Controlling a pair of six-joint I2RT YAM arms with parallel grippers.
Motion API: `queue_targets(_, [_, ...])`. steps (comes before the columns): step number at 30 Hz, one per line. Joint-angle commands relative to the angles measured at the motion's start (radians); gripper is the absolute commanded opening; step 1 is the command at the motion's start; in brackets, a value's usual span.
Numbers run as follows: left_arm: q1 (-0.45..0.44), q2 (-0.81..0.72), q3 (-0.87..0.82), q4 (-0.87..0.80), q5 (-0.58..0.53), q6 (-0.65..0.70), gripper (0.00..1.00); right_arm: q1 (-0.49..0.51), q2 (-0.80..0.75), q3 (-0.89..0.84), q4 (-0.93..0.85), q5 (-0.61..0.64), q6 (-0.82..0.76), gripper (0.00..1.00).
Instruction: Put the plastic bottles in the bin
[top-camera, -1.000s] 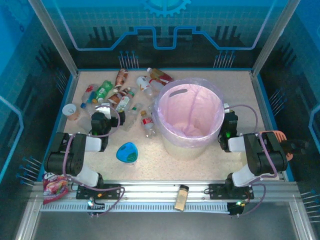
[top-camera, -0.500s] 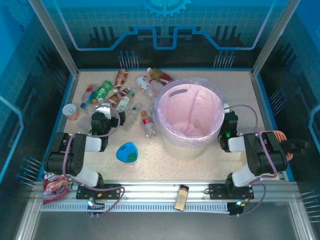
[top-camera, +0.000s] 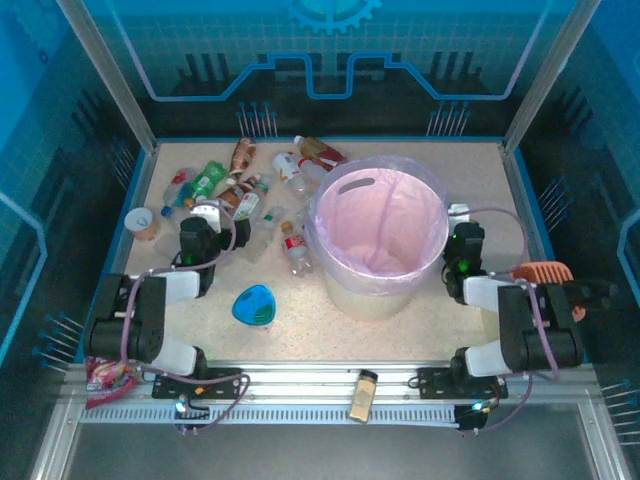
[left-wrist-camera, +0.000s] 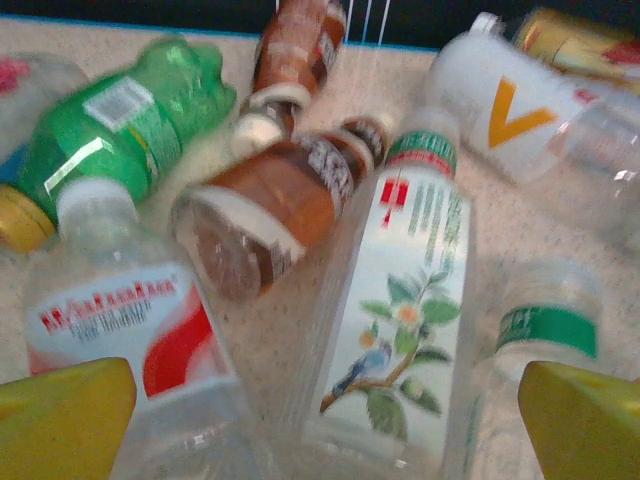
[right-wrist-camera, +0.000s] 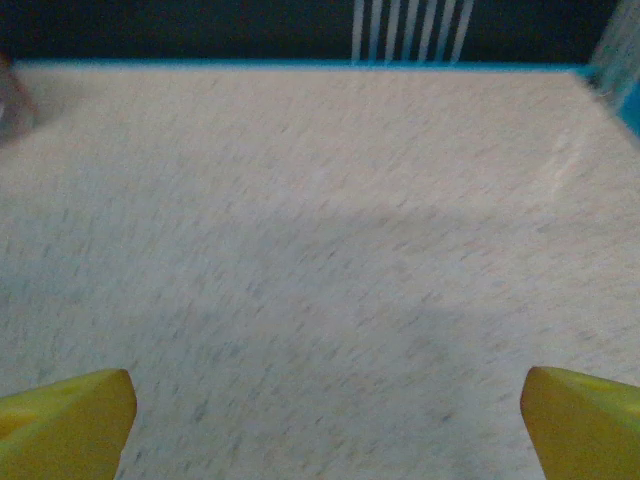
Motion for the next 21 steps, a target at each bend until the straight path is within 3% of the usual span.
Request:
queue_targets(1, [0.001, -0.136, 0.109, -0.243, -0.029, -0.030, 0.99, -0.088, -0.127, 0.092, -0.288, -0.040, 0.161, 1.00])
queue_targets(6, [0.040, -0.158, 0.387, -0.662, -0.034, -0.122, 0.99, -0.120, -0.143, 0.280, -0.745, -0.007, 0.248, 1.00])
queue_targets(8, [0.084, -0.105, 0.524, -0.826, -0.011, -0.141, 0.99, -0.153, -0.137, 0.334, -0.872, -0.057, 0.294, 1.00])
queue_targets(13, [0.196, 0.089, 0.774, -1.044, 0.114, -0.130, 0.99, -0.316, -0.157, 0.355, -0.934, -0.386, 0.370, 1.00])
queue_targets(21, [0.292, 0.371, 1.056, -1.228, 0.066, -0.077, 0.93, -0.350, -0.207, 0.453, -1.133, -0.529, 0.267, 1.00])
